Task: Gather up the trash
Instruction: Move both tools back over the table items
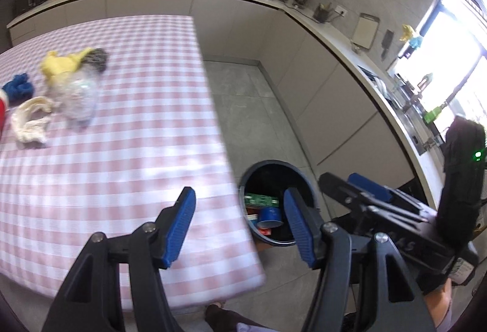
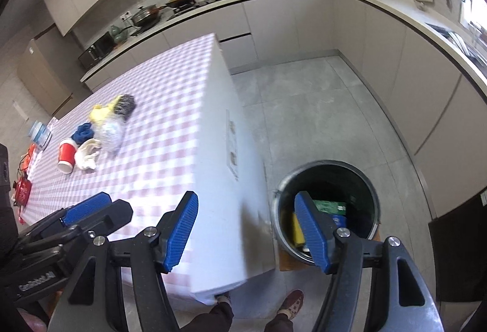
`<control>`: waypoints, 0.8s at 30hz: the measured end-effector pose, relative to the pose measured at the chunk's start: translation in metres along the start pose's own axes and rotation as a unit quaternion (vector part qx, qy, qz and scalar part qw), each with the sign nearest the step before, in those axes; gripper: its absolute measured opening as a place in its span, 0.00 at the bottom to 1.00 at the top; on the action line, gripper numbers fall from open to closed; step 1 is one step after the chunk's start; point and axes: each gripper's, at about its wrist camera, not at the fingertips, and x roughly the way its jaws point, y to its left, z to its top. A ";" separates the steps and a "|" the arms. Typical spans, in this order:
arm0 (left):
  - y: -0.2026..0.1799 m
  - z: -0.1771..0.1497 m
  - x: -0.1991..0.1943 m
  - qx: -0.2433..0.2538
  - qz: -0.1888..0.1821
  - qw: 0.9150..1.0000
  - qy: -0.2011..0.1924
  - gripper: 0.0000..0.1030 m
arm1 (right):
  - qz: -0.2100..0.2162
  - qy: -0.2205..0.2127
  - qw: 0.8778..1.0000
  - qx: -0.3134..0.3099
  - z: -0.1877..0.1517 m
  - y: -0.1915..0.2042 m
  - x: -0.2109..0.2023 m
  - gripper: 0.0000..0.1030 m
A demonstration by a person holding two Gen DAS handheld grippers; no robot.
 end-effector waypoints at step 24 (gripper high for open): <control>0.192 0.021 -0.047 -0.084 0.120 0.988 -0.053 0.60 | 0.048 -0.007 0.996 -0.071 0.027 0.168 0.061 0.69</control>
